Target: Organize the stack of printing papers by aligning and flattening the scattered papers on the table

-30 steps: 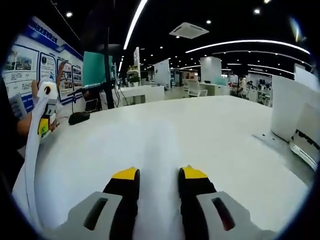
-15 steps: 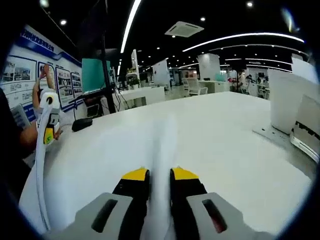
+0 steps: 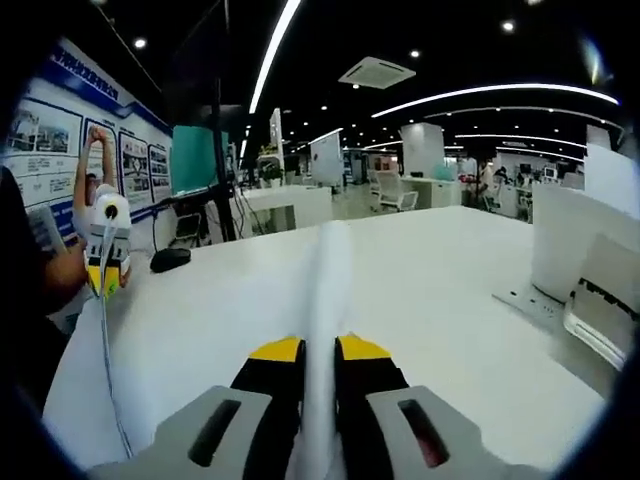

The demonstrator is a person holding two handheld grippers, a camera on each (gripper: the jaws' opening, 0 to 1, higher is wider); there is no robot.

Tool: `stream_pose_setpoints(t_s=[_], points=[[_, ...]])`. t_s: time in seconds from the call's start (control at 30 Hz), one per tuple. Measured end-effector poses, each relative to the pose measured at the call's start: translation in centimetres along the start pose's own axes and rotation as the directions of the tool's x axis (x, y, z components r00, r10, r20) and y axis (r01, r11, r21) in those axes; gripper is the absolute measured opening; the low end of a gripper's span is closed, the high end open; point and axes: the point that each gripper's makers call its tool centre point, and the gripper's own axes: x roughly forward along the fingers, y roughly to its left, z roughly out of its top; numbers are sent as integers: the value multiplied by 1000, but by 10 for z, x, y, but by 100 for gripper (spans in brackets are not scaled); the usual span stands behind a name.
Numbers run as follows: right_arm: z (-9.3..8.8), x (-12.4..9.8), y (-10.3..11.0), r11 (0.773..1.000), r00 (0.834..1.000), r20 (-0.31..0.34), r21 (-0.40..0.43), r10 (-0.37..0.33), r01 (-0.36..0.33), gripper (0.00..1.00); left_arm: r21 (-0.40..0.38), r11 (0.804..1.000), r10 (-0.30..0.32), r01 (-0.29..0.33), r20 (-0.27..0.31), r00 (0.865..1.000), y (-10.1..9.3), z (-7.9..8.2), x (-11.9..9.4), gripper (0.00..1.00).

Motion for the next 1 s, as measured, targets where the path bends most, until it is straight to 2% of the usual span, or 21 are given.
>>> stream_pose_setpoints(t_s=[0.37,0.57,1.0], points=[[21,-29,-7,999,999,23,-46,-23,24,6,-2,1000,0,0,1,1000,4,0,-2,7],[33,-56,-14,996,998,32,-77,-51,53,6,-3,1000,4,-4,3,1000,6,0,-4,7],[36,-119,-25,989,995,17,-105,-102,103,6,-6,1000,8,-8,0,1000,11,0,-4,7]])
